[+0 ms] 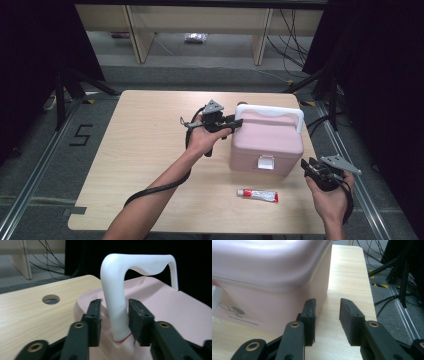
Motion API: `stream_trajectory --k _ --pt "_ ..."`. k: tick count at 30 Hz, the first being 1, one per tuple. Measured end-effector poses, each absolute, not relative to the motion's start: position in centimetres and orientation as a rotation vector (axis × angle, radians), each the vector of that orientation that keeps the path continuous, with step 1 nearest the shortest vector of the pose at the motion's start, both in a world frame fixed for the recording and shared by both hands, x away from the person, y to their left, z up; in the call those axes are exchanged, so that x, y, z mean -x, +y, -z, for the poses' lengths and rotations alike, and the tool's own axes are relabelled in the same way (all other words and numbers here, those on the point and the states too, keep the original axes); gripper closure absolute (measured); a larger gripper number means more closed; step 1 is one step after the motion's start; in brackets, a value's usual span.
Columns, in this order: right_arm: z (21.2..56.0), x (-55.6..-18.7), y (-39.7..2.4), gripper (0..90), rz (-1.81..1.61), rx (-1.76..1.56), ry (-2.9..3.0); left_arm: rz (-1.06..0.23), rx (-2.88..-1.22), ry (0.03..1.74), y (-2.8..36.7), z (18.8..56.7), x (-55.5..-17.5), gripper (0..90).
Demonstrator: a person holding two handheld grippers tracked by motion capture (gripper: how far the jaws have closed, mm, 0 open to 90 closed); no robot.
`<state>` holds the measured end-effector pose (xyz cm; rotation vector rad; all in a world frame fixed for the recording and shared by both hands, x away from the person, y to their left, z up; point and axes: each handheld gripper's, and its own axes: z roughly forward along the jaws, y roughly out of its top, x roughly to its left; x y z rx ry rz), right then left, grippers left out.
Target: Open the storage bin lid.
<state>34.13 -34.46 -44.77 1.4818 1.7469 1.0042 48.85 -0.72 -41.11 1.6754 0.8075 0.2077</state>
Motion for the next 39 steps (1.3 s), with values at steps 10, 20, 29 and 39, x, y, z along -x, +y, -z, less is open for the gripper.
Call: stream_trajectory --k 10,20,29,39 --pt "44.0 -33.0 -34.2 83.2 -1.061 -1.498 1.707 -0.137 -1.612 0.872 -0.7 40.5 -48.7 74.0" --pt "42.5 -32.5 -33.1 90.0 -1.136 -1.44 1.688 -0.077 -1.6 0.918 -0.5 39.7 -49.4 74.0" --pt "42.0 -33.1 -32.3 90.0 -1.191 -1.386 1.712 -0.075 -1.611 0.921 -0.5 39.5 -49.4 73.9" --pt "41.5 -33.3 -32.1 90.0 -1.194 -1.36 1.681 -0.283 -1.59 0.789 0.6 38.8 -47.9 49.3"
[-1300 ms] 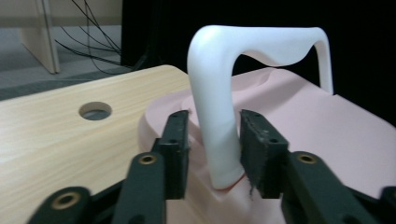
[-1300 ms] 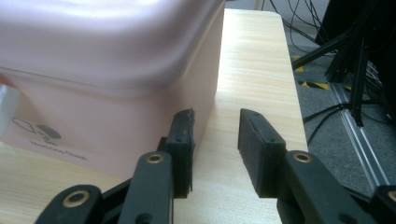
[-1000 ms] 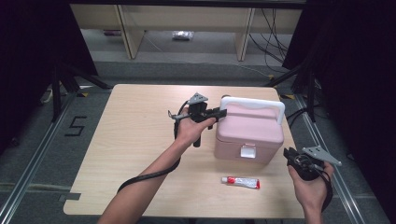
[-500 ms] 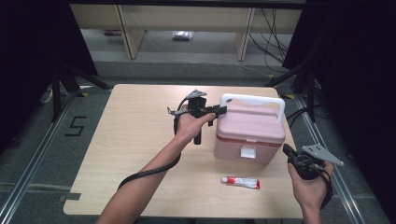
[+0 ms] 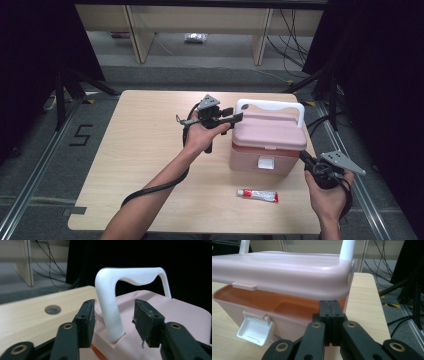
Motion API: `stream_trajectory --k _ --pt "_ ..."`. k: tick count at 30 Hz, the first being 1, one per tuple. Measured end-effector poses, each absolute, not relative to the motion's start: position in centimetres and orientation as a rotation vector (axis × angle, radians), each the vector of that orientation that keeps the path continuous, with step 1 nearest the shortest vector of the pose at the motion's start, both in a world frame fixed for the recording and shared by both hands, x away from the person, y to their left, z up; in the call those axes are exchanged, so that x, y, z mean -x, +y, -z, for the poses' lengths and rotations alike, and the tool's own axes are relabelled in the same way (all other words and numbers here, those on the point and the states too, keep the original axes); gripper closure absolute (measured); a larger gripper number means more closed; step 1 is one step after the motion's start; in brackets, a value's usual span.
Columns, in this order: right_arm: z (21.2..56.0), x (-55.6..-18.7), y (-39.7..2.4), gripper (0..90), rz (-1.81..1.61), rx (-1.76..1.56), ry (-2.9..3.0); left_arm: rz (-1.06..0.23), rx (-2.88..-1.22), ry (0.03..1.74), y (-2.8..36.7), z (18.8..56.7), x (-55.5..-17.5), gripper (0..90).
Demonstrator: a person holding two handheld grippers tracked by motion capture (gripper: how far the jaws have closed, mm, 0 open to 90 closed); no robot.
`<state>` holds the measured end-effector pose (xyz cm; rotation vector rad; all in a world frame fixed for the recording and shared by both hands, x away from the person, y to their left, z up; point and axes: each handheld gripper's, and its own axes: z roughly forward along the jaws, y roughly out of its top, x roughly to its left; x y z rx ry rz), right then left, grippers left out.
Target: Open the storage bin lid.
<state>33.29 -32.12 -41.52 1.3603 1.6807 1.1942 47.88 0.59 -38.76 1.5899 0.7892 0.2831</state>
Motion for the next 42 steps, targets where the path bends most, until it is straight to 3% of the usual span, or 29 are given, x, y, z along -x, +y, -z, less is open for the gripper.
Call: stream_trajectory --k 5,14,28,32,42 --pt "41.2 -33.1 -32.0 90.0 -1.174 -1.365 1.68 -0.318 -1.54 0.758 1.9 38.3 -46.1 50.1" --pt "40.9 -33.2 -31.6 90.0 -1.194 -1.36 1.657 -0.34 -1.622 0.647 4.7 39.2 -42.0 67.3" --pt "39.4 -33.4 -31.2 90.0 -1.199 -1.365 1.633 -0.315 -1.691 0.559 4.4 41.4 -39.5 81.3" --pt "39.1 -33.7 -31.3 90.0 -1.203 -1.332 1.637 -0.214 -1.696 0.535 3.6 42.5 -39.1 81.1" --pt "38.6 -34.1 -31.3 90.0 -1.202 -1.303 1.633 -0.226 -1.748 0.419 1.9 43.7 -38.6 80.6"
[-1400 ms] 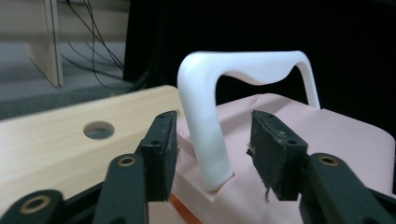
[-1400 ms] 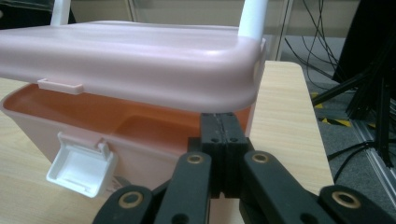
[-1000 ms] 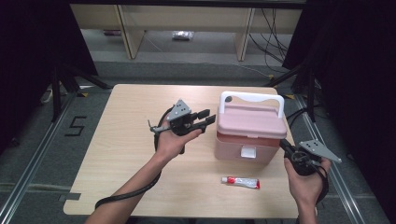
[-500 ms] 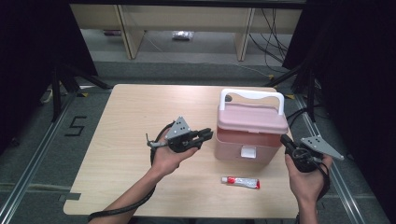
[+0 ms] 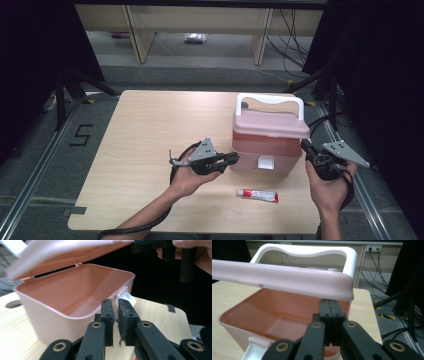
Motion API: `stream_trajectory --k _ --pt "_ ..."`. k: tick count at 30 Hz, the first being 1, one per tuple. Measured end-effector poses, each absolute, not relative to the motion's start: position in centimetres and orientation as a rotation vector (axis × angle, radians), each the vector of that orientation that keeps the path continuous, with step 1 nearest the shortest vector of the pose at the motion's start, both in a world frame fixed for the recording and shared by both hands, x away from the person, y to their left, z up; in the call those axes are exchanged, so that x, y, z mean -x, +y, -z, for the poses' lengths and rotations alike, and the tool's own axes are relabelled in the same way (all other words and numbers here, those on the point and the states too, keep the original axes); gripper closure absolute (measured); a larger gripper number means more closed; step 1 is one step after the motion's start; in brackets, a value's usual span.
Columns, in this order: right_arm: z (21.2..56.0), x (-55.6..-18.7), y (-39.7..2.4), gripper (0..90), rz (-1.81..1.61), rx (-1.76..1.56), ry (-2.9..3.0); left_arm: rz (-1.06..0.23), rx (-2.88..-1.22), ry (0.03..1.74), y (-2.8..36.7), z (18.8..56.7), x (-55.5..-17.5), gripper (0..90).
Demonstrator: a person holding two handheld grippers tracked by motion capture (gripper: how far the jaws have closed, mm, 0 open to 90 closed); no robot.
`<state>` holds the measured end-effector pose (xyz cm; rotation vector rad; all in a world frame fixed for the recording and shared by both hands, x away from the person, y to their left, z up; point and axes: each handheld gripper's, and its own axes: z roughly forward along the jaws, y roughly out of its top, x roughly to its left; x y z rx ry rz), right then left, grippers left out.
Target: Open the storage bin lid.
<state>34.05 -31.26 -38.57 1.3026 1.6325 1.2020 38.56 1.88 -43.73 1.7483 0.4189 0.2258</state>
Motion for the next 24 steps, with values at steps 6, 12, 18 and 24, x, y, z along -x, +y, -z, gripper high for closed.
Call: stream_trajectory --k 6,12,18,24 --pt "38.1 -34.2 -31.0 90.0 -1.214 -1.31 1.628 -0.221 -1.774 0.38 0.6 44.5 -38.6 79.2" --pt "37.9 -34.4 -31.1 90.0 -1.192 -1.285 1.626 -0.263 -1.789 0.319 -0.3 44.5 -38.5 83.4" --pt "37.7 -34.5 -31.0 90.0 -1.192 -1.271 1.619 -0.225 -1.816 0.356 -1.0 44.5 -38.5 87.7" --pt "37.7 -34.6 -31.0 90.0 -1.202 -1.256 1.626 -0.209 -1.8 0.389 -0.9 44.5 -38.5 89.2"
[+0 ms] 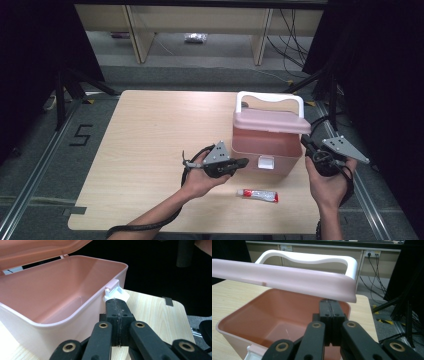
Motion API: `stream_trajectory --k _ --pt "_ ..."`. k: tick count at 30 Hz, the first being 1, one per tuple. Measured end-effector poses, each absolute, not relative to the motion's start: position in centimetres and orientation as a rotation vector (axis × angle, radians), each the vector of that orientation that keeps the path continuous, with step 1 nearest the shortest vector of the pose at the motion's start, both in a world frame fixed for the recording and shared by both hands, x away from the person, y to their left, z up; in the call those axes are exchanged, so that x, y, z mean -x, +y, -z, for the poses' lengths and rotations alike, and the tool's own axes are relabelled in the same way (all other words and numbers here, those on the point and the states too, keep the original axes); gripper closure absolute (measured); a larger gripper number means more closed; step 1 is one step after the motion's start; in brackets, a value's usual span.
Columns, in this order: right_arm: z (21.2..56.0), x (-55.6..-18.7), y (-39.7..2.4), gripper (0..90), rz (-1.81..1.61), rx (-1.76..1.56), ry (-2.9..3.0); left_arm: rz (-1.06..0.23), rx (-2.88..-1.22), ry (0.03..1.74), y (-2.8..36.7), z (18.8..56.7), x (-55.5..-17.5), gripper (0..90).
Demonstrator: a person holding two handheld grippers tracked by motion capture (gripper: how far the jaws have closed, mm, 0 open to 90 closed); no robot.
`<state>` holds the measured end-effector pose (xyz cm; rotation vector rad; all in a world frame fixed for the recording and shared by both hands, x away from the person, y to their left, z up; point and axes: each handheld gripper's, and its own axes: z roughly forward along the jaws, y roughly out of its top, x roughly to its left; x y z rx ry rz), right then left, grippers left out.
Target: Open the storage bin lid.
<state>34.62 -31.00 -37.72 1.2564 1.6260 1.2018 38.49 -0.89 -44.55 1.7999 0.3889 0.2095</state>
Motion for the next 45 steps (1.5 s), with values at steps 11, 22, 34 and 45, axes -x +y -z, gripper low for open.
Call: stream_trajectory --k 11,22,34,45 --pt "37.4 -34.8 -30.8 90.0 -1.195 -1.263 1.61 -0.25 -1.813 0.314 -2.3 44.3 -38.5 89.3" --pt "37.2 -35.1 -30.6 90.0 -1.21 -1.245 1.611 -0.265 -1.827 0.233 -4.1 44.8 -38.9 89.2" --pt "37.3 -34.9 -30.5 90.0 -1.197 -1.241 1.622 -0.282 -1.823 0.226 -5.6 45.4 -39.7 89.2" --pt "37.1 -35.0 -30.6 90.0 -1.187 -1.235 1.614 -0.291 -1.824 0.223 -6.5 46.3 -39.9 89.3"
